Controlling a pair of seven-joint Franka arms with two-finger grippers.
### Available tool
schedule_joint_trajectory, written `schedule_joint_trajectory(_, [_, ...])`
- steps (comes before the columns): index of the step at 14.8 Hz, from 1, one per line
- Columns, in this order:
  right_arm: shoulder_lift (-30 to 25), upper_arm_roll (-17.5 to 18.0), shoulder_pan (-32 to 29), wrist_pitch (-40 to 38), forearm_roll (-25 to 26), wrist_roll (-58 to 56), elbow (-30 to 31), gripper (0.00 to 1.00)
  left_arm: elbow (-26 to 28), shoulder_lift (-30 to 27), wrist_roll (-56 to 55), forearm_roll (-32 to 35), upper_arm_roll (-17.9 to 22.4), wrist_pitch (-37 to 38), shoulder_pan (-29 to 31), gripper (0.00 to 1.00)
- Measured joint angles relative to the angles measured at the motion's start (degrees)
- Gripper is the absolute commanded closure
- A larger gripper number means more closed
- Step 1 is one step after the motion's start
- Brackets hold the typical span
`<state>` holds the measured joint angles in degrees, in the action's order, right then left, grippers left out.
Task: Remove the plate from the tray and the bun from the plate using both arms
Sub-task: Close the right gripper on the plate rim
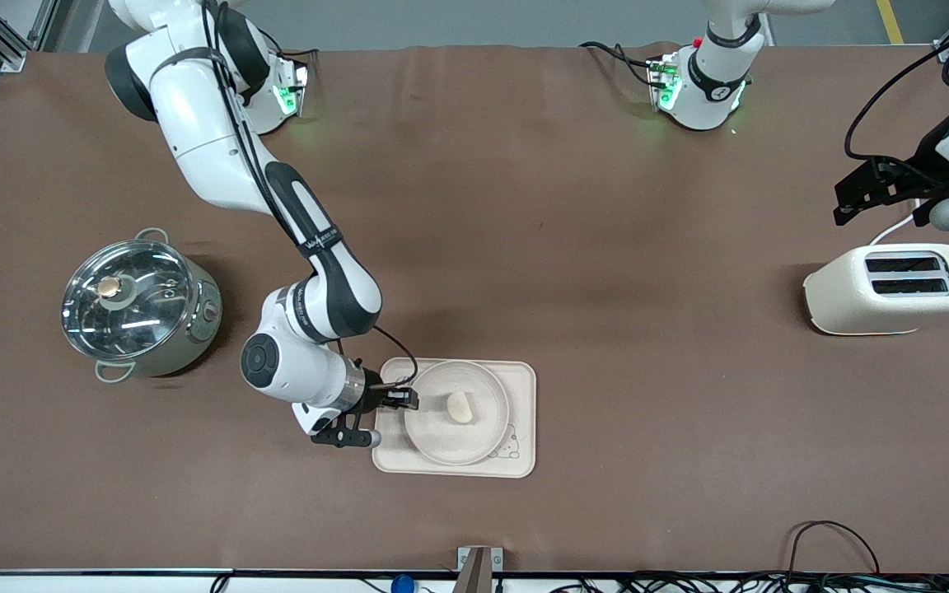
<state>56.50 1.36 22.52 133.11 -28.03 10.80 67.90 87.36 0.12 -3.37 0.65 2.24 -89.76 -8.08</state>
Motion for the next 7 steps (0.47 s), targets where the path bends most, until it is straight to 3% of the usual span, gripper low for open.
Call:
schedule_joint_trajectory(3, [0.9, 0.1, 0.3, 0.5, 0.0, 0.0, -0.5, 0.74, 0.0, 0.0, 0.0, 0.0, 0.0, 0.0, 0.0, 0.0])
schedule_joint_trajectory(7, [1.5, 0.1, 0.4, 0.6, 0.0, 0.1, -1.0, 0.83, 0.0, 0.0, 0.0, 0.0, 0.0, 0.0, 0.0, 0.0])
